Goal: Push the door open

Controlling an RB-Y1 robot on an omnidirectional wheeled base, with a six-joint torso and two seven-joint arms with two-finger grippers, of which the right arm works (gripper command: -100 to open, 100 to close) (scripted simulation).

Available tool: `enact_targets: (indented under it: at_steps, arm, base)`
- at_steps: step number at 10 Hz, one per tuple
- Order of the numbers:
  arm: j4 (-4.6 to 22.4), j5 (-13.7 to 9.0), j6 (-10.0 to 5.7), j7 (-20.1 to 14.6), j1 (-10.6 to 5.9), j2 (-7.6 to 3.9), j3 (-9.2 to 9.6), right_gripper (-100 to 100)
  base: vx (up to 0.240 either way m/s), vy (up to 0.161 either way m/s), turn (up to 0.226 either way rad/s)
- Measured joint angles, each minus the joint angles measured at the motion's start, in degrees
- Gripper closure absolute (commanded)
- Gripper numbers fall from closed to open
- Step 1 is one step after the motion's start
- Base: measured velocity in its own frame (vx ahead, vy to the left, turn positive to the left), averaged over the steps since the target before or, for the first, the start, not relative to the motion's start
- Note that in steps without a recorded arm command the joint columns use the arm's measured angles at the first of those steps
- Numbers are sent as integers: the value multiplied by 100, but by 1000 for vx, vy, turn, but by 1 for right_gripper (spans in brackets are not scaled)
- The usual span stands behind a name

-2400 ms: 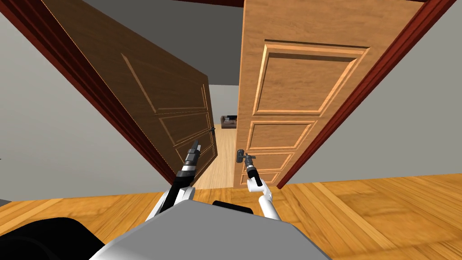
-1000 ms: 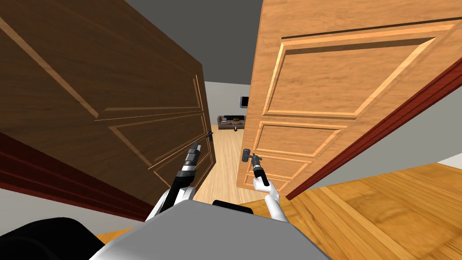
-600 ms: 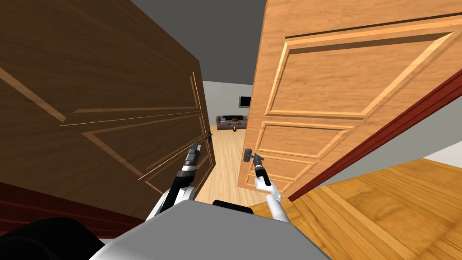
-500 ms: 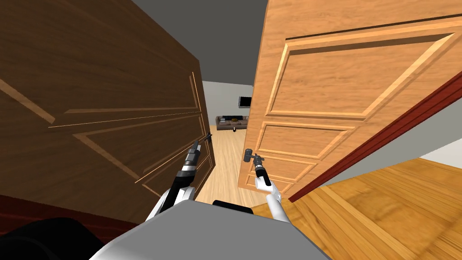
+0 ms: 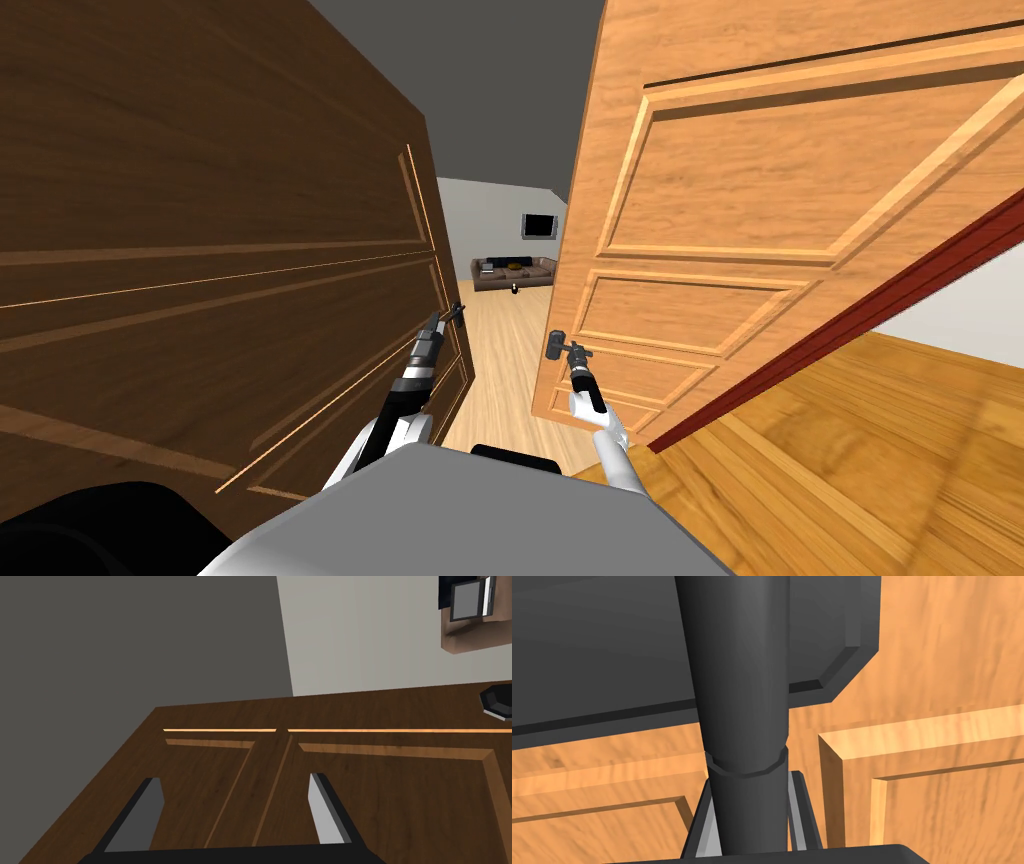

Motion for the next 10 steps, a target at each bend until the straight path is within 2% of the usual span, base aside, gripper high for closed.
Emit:
enact_targets:
  at_steps: [4, 7, 8, 9, 10]
  arm:
    - [7, -40, -20, 66, -23, 97, -277, 100]
    - [97, -154, -13, 174, -40, 51, -266, 100]
    - [24, -201, 45, 250, -17, 56, -258, 100]
    - [79, -259, 17, 320, -72, 29, -256, 100]
    - [233, -331, -96, 363, -142, -41, -245, 100]
  base:
    - [152, 81, -64]
    - [183, -8, -104]
    - [169, -11, -134]
    - [189, -34, -104]
    - [234, -29, -97]
